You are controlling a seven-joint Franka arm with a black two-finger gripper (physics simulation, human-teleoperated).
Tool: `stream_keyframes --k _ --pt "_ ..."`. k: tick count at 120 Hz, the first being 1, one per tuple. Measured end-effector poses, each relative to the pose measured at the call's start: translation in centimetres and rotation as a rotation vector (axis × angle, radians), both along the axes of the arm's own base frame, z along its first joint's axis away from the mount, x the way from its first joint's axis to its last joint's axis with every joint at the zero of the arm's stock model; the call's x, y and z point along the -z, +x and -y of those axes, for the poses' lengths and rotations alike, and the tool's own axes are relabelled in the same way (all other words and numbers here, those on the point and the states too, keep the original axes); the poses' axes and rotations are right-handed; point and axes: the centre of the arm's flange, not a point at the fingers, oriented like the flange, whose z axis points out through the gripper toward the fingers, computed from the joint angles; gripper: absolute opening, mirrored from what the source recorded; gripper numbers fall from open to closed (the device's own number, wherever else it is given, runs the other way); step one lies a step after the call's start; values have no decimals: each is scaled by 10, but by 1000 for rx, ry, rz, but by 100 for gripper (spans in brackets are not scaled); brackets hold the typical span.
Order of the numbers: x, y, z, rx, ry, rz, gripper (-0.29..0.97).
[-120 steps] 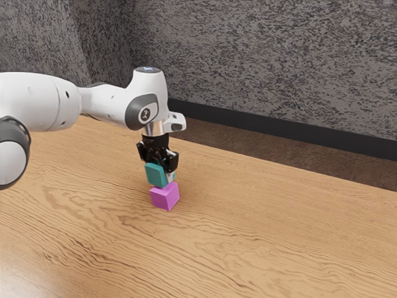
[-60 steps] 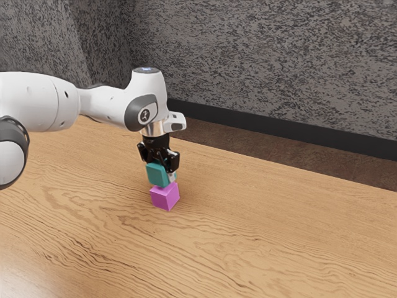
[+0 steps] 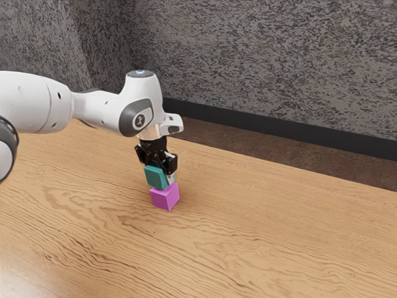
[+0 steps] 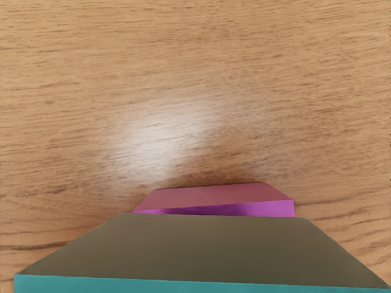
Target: Pick up the blue block with one arm, and put the blue block on the pink block with one arm
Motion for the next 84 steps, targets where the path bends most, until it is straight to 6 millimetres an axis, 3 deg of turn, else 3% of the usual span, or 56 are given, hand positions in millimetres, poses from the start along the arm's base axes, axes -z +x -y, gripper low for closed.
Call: stream_keyframes --k 84 --pt "7 -5 1 -14 -6 33 36"
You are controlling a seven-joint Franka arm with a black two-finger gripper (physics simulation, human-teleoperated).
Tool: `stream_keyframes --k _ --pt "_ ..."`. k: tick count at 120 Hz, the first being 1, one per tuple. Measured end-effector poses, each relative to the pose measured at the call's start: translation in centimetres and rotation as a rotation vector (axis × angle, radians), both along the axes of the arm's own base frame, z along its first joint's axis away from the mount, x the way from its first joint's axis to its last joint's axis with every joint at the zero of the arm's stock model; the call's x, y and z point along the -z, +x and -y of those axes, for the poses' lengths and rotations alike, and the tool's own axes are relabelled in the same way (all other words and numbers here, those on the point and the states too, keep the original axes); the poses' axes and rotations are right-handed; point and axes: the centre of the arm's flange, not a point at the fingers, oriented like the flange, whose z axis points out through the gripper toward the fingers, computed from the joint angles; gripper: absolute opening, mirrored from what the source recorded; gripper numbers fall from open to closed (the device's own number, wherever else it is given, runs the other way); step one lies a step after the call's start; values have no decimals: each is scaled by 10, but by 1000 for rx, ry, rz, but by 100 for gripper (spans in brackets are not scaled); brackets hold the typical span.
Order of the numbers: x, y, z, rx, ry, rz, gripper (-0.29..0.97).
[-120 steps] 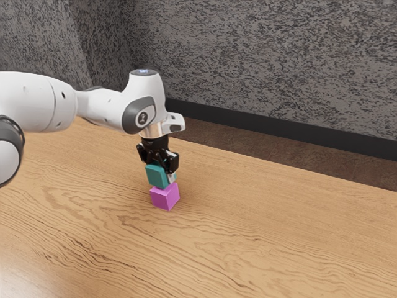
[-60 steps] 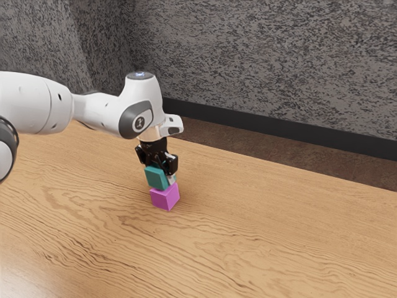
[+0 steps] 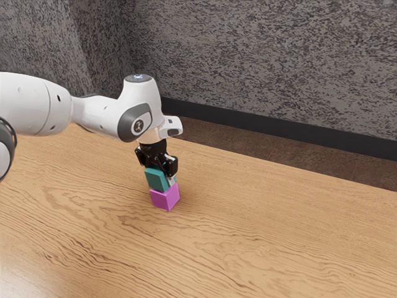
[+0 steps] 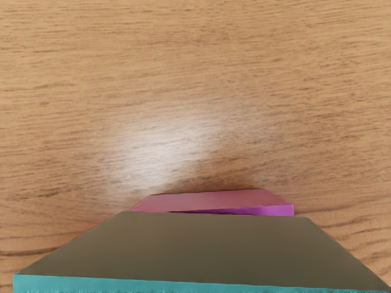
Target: Pick up the blue block with one arm, and put the blue block on the pink block with one arm
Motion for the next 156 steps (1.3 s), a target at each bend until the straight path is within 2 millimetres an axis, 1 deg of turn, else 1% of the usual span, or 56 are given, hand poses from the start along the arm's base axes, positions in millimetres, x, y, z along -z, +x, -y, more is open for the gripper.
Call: stream_keyframes --k 18,47,77,88,96,109,121,128,135,142,149,156 --pt "3 1 2 0 -2 5 37" --pt "3 2 5 2 -3 15 36" --pt "5 -2 4 5 4 0 36" --pt "7 -2 4 5 4 -5 44" --pt "8 -2 4 6 1 -8 46" --pt "10 -2 4 9 -1 -11 54" --pt "7 -2 5 11 -2 -5 59" --pt "-3 -2 5 12 -3 9 61" --pt "-27 -3 5 13 -2 40 63" --pt "-62 -8 4 14 -1 80 64" --pt "-97 -17 5 15 0 115 65" --pt "-120 -24 4 15 1 137 66"
